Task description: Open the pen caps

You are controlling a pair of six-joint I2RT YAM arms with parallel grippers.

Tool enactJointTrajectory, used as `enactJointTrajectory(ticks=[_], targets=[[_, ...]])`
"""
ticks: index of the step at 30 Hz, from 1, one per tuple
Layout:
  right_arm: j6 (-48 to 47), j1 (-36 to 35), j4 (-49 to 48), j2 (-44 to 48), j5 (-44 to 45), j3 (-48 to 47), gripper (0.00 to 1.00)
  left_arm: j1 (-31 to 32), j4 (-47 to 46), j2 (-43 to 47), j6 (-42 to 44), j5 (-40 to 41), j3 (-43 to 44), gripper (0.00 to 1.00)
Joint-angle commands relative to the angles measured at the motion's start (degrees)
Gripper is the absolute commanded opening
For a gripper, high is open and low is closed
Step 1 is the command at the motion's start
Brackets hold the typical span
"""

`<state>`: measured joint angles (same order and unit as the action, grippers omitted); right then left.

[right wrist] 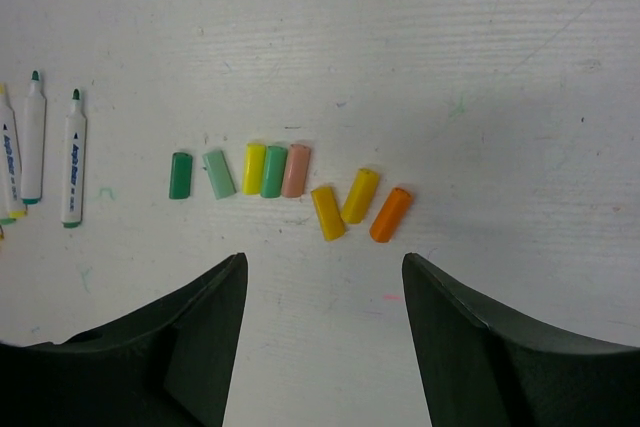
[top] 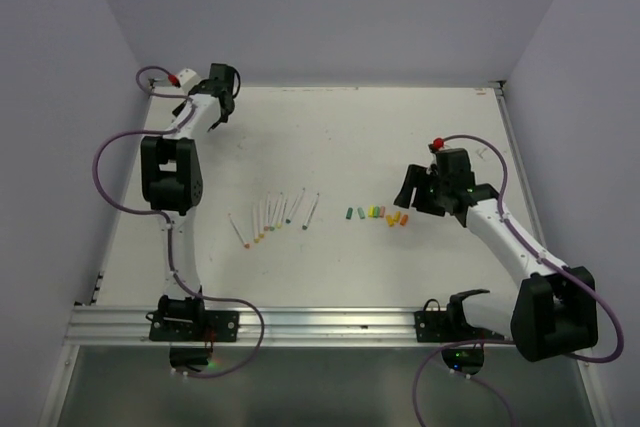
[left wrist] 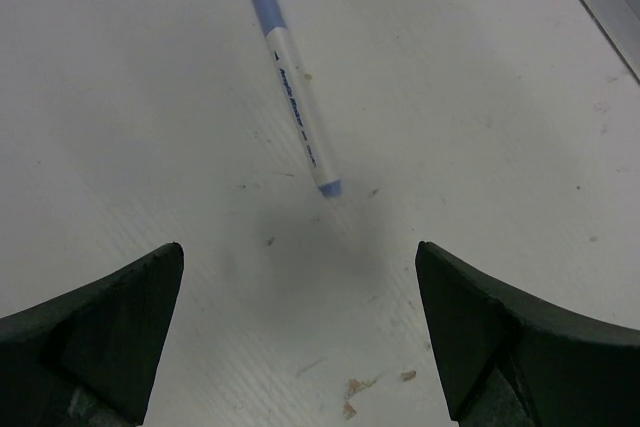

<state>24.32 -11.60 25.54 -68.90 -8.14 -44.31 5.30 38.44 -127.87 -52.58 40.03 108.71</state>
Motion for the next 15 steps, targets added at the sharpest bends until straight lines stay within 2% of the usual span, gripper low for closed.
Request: enactJointTrajectory(ticks=[1, 4, 8, 15], targets=[[-1.0, 0.0, -2.8, 1.5, -2.6, 1.2, 0.67, -1.3, 5.5, -3.5, -3.8, 7.2, 4.8, 1.0], [-1.1, 0.0, -3.1, 1.3, -2.6, 1.2, 0.67, -1.4, 2.2, -5.6, -2.4, 7.4, 5.9, 1.0], [-0.9, 0.0, -3.2, 2.8, -2.2, 1.9, 0.67, -1.9, 5.0, -7.0, -3.9, 8.7, 8.3, 1.0], [-1.0, 0.0, -4.1, 4.0, -2.7, 2.5, 0.67, -2.8, 0.5, -10.5, 2.3, 5.1, 11.3, 0.98]])
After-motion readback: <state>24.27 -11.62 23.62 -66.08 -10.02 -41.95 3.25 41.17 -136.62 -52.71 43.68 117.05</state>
